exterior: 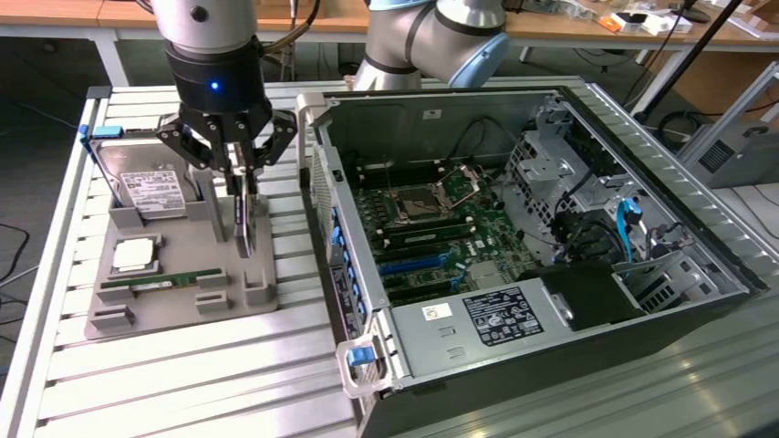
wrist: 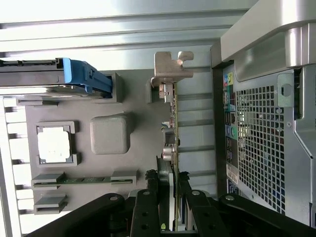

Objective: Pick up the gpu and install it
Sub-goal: 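Pick up the gpu and move the gpu toward the slot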

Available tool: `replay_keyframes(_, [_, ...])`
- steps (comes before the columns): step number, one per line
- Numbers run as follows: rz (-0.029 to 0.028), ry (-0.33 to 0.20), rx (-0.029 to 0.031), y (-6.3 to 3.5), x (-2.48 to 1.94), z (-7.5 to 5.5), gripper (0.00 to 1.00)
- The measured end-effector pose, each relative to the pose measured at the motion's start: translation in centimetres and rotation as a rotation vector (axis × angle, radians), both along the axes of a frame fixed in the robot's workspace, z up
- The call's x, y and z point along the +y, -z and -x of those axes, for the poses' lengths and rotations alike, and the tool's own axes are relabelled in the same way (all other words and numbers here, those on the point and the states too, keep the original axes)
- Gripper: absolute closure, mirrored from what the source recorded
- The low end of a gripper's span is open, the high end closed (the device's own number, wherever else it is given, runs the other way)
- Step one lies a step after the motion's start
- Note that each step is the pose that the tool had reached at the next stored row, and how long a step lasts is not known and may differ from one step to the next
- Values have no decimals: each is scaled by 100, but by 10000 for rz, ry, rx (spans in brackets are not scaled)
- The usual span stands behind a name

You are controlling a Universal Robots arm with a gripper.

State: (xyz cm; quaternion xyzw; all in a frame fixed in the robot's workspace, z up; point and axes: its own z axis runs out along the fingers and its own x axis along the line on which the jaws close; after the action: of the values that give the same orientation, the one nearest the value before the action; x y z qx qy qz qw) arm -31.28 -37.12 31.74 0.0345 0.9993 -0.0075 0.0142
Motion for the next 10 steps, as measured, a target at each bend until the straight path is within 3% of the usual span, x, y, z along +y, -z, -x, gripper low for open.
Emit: replay_keyframes(10, [0, 0, 0, -31, 0, 0, 73])
